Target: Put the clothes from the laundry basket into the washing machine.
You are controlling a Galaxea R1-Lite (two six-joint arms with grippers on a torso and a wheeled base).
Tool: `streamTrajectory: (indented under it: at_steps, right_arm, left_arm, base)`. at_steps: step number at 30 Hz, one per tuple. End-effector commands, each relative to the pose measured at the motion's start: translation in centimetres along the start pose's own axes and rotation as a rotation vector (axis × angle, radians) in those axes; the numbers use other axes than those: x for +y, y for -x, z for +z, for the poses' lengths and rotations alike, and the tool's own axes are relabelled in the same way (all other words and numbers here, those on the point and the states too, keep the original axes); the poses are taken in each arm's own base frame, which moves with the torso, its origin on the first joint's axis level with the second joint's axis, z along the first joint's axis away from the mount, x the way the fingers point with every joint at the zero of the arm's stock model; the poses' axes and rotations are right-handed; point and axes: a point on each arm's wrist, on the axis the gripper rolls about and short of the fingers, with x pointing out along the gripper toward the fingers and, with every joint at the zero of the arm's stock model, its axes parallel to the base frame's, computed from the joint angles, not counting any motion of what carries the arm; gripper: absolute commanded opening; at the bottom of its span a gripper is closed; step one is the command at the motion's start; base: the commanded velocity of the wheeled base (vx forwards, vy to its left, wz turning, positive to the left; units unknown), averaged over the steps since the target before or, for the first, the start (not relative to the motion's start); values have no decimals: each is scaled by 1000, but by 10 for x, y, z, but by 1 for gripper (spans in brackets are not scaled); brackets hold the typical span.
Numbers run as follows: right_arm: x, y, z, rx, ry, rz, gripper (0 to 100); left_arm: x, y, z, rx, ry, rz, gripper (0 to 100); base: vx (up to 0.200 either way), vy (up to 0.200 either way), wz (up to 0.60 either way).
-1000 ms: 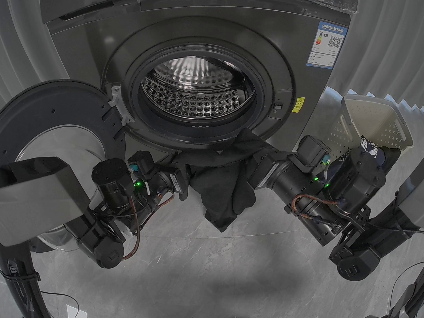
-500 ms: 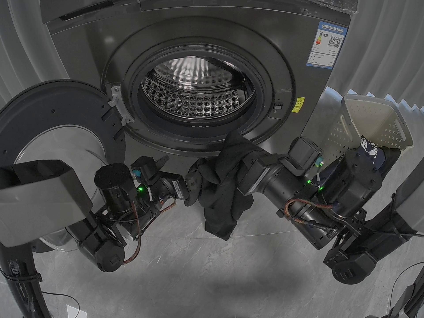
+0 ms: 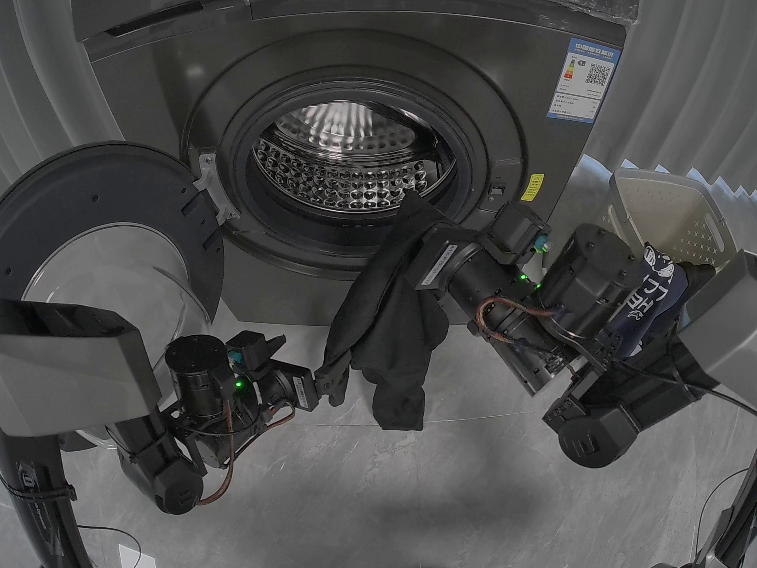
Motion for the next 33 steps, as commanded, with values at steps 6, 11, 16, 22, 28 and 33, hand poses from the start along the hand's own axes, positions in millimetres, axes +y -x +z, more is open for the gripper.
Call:
streamTrajectory:
  at_steps: [6,11,16,22,28,33]
  right_arm:
    - [-8,-6,-6,9,66,-30,0]
    - [-6,-9,-5,5,67,-23,0]
    - [-4,-15,-10,0,62,-17,0]
    - [0,-22,-5,-29,55,-6,0]
    - [4,-22,-5,-23,52,1,0]
    - [5,-20,-4,-28,50,2,0]
  left_arm:
    - [21,7,12,-29,8,63,100]
    - [15,12,15,-35,10,42,100]
    - [2,15,14,-24,10,-34,100]
    - [-13,14,11,-8,8,-103,100]
    - [-19,0,9,-25,5,-140,100]
    - [-19,-14,10,-53,5,-140,100]
  base:
    - [0,0,0]
    - [0,0,0]
    - [0,0,0]
    - [0,0,0]
    - [0,0,0]
    - [0,0,0]
